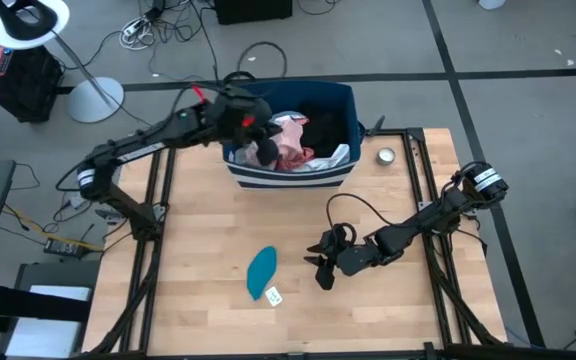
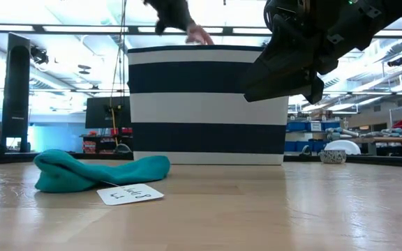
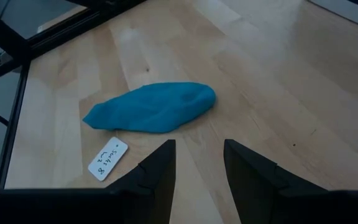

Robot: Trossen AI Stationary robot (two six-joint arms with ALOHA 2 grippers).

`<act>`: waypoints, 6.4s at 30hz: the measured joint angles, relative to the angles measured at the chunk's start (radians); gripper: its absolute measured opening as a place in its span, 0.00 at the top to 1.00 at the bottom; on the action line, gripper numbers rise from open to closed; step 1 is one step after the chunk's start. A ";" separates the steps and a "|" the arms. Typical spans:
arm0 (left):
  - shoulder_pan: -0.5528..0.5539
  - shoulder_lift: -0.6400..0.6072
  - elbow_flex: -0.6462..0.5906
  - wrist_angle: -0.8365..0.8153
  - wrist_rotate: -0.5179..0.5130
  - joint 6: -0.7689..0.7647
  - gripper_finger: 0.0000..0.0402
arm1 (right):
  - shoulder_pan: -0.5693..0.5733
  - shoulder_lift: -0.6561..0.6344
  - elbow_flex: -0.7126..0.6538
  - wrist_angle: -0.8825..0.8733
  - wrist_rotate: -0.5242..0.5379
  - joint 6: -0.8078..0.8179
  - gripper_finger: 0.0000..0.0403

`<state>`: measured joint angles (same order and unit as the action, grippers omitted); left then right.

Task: Sort clothes
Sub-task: Put the pink sock into the blue laundry bin, then put the blue sock into the blue laundry bin, then return to Home Position

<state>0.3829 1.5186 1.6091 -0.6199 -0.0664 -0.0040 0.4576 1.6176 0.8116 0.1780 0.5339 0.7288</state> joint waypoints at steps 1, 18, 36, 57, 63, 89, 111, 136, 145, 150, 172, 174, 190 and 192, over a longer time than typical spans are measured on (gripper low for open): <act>0.006 0.019 0.000 0.003 0.000 0.000 0.97 | 0.000 0.000 0.000 0.000 0.000 0.000 0.66; 0.049 0.240 -0.002 0.033 0.048 0.021 0.64 | 0.000 0.000 0.000 -0.017 0.000 0.000 0.66; -0.058 -0.060 -0.017 -0.120 0.027 0.050 0.63 | 0.000 0.000 0.000 -0.018 0.000 0.001 0.66; -0.666 -0.253 -0.601 0.063 -0.292 -0.524 0.63 | 0.000 0.000 0.000 -0.018 0.000 0.011 0.66; -0.746 -0.215 -0.750 0.234 -0.325 -0.704 0.64 | 0.000 0.000 0.000 -0.012 0.000 0.012 0.66; -0.789 0.220 -0.837 0.622 -0.328 -0.737 0.64 | 0.000 0.000 0.000 0.006 -0.003 0.011 0.66; -0.711 -0.012 -0.560 0.329 -0.350 -0.386 1.00 | 0.000 0.000 0.000 0.000 -0.003 0.010 0.66; -0.073 -0.047 0.214 -0.102 -0.144 0.093 1.00 | 0.000 0.000 0.000 -0.020 -0.003 0.008 0.66; 0.105 -0.047 0.076 -0.120 -0.017 0.069 1.00 | 0.000 0.000 0.000 -0.034 0.000 0.000 0.66; 0.154 -0.045 -0.121 0.000 0.008 0.006 1.00 | 0.000 0.000 0.000 -0.041 0.001 0.003 0.66; 0.184 -0.045 -0.357 0.269 -0.030 -0.077 0.78 | 0.000 0.000 0.000 -0.054 0.000 0.011 0.66; 0.180 -0.043 -0.326 0.239 -0.017 -0.079 0.73 | 0.000 0.000 0.000 -0.056 0.001 0.011 0.66; 0.140 -0.044 -0.009 -0.202 -0.018 -0.083 0.67 | 0.000 0.000 0.000 -0.062 0.000 0.012 0.66; 0.116 -0.046 0.015 -0.270 0.005 -0.082 0.67 | 0.000 0.000 0.000 -0.061 -0.007 0.011 0.66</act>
<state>0.4988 1.4724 1.6241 -0.8903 -0.0616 -0.0863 0.4572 1.6176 0.8112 0.1169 0.5267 0.7395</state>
